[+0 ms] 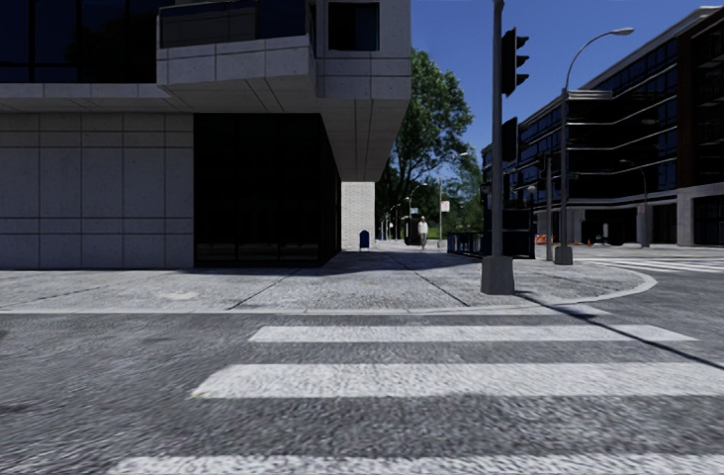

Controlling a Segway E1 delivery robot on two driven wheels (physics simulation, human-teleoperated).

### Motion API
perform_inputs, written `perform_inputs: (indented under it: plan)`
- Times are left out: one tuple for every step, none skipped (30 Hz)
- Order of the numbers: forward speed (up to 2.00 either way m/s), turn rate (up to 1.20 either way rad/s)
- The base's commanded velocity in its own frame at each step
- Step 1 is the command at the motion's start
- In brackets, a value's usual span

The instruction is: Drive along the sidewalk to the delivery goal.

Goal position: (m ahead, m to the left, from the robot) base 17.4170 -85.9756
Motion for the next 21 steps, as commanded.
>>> perform_inputs:
  plan:
    - [2.00,0.00]
    - [2.00,0.00]
    - [2.00,0.00]
    - [2.00,0.00]
    - [2.00,0.00]
    - [2.00,0.00]
    - [2.00,0.00]
    - [2.00,0.00]
    - [2.00,0.00]
    - [2.00,0.00]
    - [2.00,0.00]
    - [2.00,0.00]
    - [2.00,0.00]
    - [2.00,-0.03]
    - [2.00,-0.03]
    - [2.00,-0.09]
    - [2.00,-0.11]
    - [2.00,-0.11]
    - [2.00,-0.11]
    - [2.00,-0.12]
    - [2.00,-0.16]
